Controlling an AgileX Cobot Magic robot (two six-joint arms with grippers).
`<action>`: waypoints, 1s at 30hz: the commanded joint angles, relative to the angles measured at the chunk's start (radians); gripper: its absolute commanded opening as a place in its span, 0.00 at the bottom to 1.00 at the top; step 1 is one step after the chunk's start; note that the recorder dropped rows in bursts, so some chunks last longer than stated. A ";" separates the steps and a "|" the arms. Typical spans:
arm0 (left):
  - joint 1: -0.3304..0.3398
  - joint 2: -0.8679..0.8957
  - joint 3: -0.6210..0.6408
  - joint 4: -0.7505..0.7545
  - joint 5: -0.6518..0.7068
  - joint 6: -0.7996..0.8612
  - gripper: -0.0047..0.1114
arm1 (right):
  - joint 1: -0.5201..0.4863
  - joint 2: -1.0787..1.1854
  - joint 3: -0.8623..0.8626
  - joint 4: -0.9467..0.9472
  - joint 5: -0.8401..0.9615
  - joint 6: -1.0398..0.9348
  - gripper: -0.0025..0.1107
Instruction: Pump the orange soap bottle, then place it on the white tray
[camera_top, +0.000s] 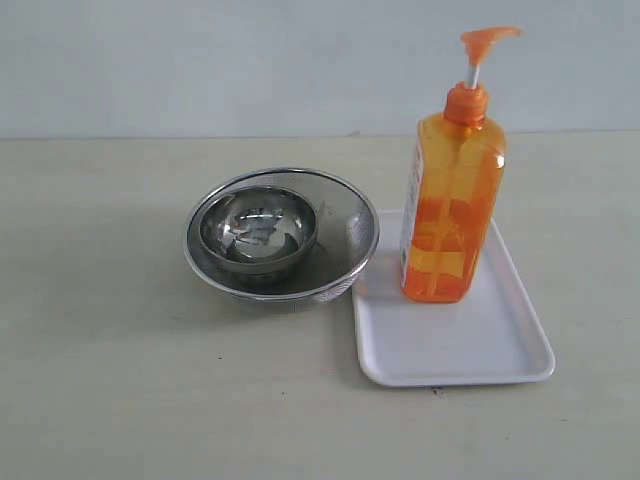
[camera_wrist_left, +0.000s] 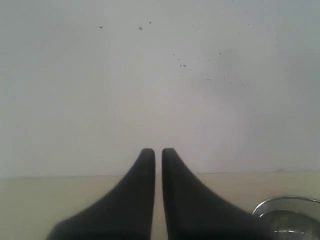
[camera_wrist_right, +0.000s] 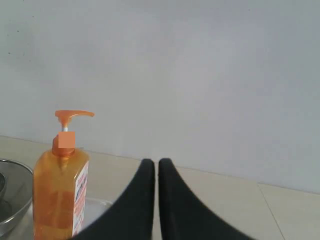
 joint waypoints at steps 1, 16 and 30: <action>0.005 -0.046 0.030 -0.011 0.037 0.004 0.08 | 0.000 -0.006 0.004 -0.001 -0.003 -0.002 0.02; 0.005 -0.216 0.204 -0.033 0.073 0.004 0.08 | 0.000 -0.006 0.004 -0.001 -0.003 -0.002 0.02; 0.005 -0.227 0.327 -0.052 0.052 0.004 0.08 | 0.000 -0.006 0.004 -0.001 -0.003 -0.002 0.02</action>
